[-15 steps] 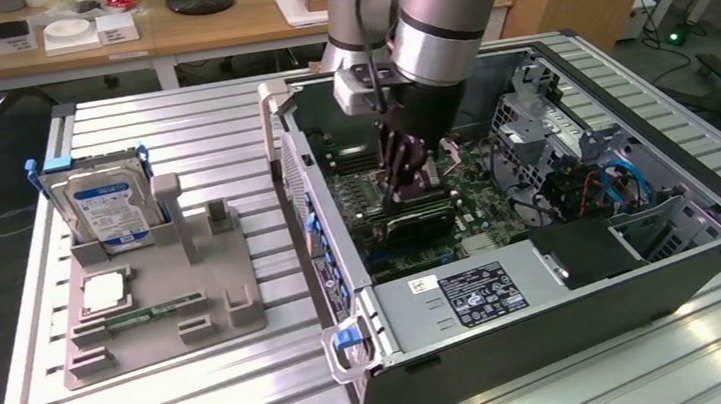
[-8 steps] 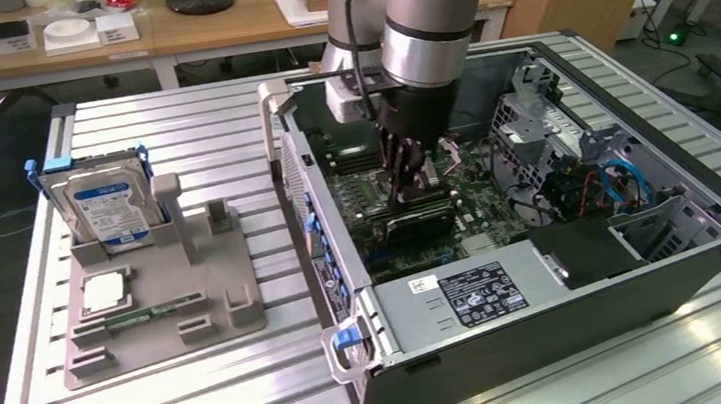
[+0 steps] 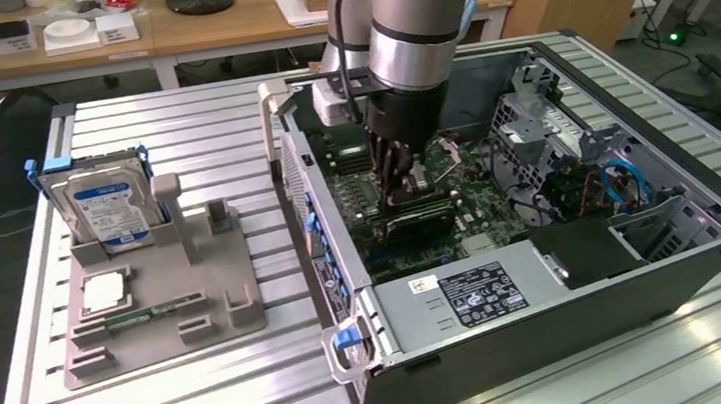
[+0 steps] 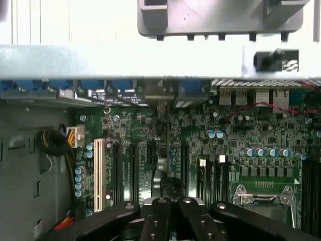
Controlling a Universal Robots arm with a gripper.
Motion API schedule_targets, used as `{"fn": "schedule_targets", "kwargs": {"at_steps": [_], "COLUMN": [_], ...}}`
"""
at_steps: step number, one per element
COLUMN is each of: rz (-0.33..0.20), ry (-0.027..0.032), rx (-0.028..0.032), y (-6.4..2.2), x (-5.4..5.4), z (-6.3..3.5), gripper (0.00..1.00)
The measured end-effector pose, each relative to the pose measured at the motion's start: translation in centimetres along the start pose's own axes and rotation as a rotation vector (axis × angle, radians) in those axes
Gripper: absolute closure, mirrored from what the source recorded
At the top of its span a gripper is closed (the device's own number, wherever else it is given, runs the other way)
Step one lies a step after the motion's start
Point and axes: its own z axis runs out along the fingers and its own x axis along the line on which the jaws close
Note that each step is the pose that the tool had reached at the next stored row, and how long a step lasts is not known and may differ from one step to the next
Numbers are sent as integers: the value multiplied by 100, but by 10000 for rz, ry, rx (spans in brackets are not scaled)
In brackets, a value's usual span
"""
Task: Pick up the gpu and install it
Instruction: 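Press down on the gpu until it lock into place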
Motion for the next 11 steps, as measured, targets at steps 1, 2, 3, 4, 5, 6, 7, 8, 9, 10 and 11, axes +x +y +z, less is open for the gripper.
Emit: {"fn": "schedule_targets", "kwargs": {"at_steps": [1,2,3,4,5,6,7,8,9,10,11], "rz": [-1,-2,-2,-3,-4,-5,-7,-9,-10,-10,-9], "ry": [-1,0,1,2,2,1,-1,1,6,13,17], "rx": [1,1,1,0,0,0,1,0,-2,-4,-8], "y": [1,1,1,1,1,1,0,0,0,-1,0], "x": [1,4,6,8,9,9,8,8,7,8,7], "z": [8,19,28,31,32,36,44,61,78,92,103], "gripper": [89,89,89,89,89,89,89,89,89,89,89]}}
